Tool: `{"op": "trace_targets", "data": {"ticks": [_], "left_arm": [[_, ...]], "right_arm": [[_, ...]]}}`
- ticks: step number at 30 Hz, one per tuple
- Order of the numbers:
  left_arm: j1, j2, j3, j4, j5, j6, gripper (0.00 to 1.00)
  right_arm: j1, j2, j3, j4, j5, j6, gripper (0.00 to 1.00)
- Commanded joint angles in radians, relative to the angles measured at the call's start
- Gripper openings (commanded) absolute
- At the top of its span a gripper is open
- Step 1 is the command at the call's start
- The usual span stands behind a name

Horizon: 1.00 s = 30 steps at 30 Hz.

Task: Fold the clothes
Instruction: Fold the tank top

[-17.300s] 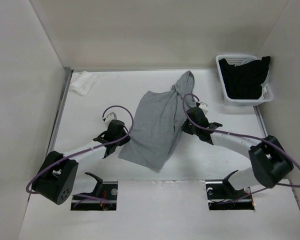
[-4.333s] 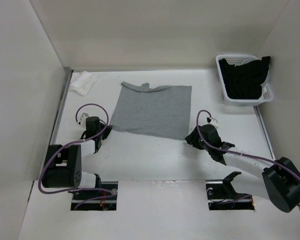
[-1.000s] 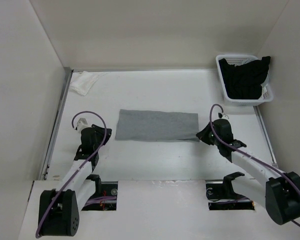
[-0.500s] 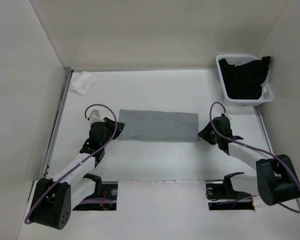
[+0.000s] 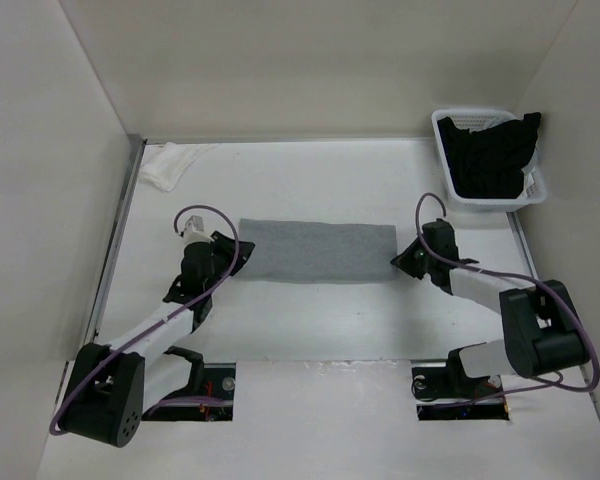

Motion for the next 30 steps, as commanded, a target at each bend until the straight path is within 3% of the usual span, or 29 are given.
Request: {"op": "trace_targets", "data": {"ticks": [1,8,13,18,23,30], "left_arm": [[-0.002,-0.051,0.043,0.065,0.041,-0.003,0.20],[-0.083,-0.070,0.066,0.061,0.049,-0.032,0.20],[-0.146,-0.096,0.066,0.061,0.038,-0.060,0.20],[-0.141,-0.160,0.026,0.056,0.046,-0.089,0.20],[-0.104,-0.271,-0.011,-0.014,0.052,-0.098,0.20],[-0.003,-0.378,-0.049,-0.091,0.090,-0.098,0.21]], "right_arm": [[-0.014,-0.107,0.003,0.017,0.086,0.013,0.00],[-0.014,-0.414,0.125,-0.302,0.242,-0.123,0.00],[0.081,-0.400,0.326,-0.454,0.321,-0.220,0.00],[0.345,-0.234,0.499,-0.538,0.474,-0.258,0.00],[0.593,0.039,0.685,-0.638,0.580,-0.242,0.00],[0.767,0.426,0.921,-0.678,0.569,-0.200,0.06]]}}
